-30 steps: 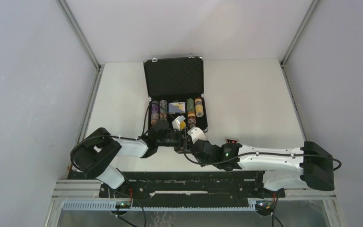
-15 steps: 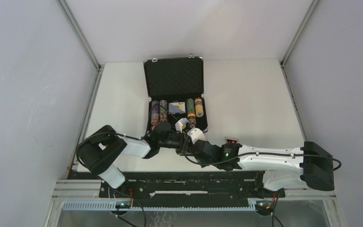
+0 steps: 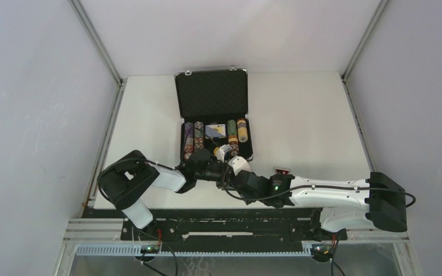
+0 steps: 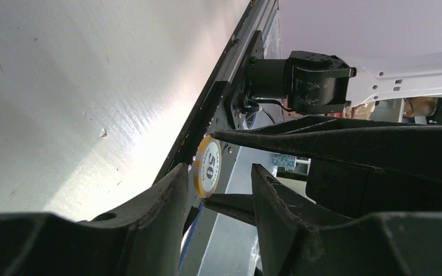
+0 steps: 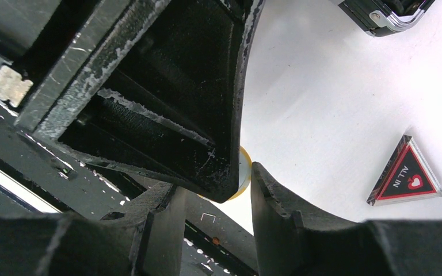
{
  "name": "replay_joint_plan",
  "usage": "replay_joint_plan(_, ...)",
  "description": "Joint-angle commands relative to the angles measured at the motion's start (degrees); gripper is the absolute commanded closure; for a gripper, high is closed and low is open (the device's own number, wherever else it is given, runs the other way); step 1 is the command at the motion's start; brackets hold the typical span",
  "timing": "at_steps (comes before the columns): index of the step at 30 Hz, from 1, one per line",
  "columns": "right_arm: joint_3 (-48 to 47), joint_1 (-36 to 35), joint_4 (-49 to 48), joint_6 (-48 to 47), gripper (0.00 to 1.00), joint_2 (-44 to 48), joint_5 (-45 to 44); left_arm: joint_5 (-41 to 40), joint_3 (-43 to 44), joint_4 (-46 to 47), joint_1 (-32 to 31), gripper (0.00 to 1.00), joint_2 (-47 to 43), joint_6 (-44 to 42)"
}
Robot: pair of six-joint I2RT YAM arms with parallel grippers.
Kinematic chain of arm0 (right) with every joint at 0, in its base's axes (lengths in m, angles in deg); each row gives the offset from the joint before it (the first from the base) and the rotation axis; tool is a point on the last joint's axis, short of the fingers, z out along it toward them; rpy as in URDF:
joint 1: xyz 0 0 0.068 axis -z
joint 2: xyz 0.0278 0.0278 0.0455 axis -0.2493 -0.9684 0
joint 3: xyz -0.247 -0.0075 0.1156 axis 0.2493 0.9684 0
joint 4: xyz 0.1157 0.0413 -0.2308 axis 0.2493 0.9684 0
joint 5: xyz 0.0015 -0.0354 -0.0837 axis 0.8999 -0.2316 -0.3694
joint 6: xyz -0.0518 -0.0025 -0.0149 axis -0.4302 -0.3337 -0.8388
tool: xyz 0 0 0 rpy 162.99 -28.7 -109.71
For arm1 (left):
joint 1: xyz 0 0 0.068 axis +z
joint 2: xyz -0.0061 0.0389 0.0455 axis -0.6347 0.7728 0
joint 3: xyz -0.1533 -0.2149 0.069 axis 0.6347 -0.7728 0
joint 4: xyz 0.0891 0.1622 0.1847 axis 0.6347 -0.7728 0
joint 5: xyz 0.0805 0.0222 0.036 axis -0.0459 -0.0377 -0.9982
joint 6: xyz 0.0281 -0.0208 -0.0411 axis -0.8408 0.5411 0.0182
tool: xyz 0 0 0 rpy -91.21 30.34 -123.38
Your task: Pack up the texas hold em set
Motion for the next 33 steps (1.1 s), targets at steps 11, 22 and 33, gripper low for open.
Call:
replay_joint_plan(11, -2.2, 0.3, -2.9, -0.7, 0.56, 2.3, -2.6, 3.7, 2.1, 2.8, -1.9, 0.63, 1.5, 0.6)
replay_joint_plan(22, -2.2, 0.2, -3.0, -0.7, 0.56, 3.3, -2.4, 3.9, 3.4, 1.7, -4.6, 0.88, 3.8, -0.6)
replay_joint_plan(33, -1.0, 1.6, -2.9, 1.5, 0.55, 4.6, -5.6, -1.6, 3.3, -3.2, -4.8, 1.0, 0.0, -4.7)
